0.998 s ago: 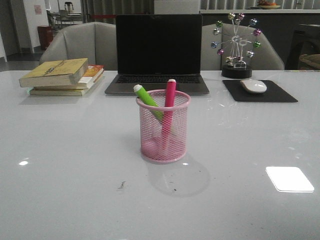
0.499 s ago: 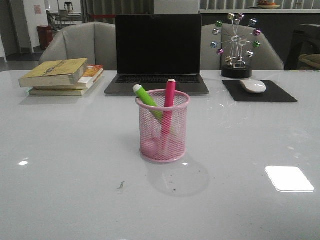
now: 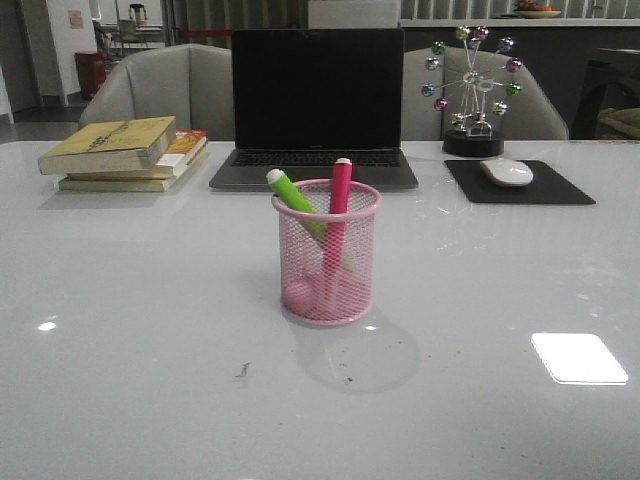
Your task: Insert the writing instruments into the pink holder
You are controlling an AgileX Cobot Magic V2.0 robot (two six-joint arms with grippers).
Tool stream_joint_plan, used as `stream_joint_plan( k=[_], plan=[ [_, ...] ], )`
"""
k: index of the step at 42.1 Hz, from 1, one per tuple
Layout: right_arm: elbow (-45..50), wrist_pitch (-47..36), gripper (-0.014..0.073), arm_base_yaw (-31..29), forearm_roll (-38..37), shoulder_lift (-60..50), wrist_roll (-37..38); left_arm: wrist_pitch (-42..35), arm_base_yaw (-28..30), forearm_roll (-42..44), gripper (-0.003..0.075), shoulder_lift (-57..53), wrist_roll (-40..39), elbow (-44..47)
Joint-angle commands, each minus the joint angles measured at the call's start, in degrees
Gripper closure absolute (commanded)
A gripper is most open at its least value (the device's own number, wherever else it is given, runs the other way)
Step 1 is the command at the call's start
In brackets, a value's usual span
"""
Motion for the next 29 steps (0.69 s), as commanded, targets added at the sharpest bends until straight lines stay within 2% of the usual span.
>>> stream_joint_plan(
  k=[1, 23, 27, 29],
  plan=[
    [-1.62, -3.65, 0.0565, -0.19, -1.11, 0.17, -0.45, -4.48, 0.02, -0.53, 0.0622, -1.06, -0.29, 0.07],
    [-0.89, -4.44, 0.0565, -0.13, -1.11, -0.33, -0.45, -4.48, 0.02, -0.53, 0.0622, -1.06, -0.29, 0.07],
    [1.94, -6.1, 0.0565, -2.54, -0.32, -1.95, -0.45, -4.48, 0.02, -0.53, 0.0622, -1.06, -0.29, 0.07],
    [4.58, -9.71, 0.0565, -5.02, -0.32, -3.34, -0.45, -4.48, 0.02, -0.53, 0.0622, -1.06, -0.29, 0.07]
  ],
)
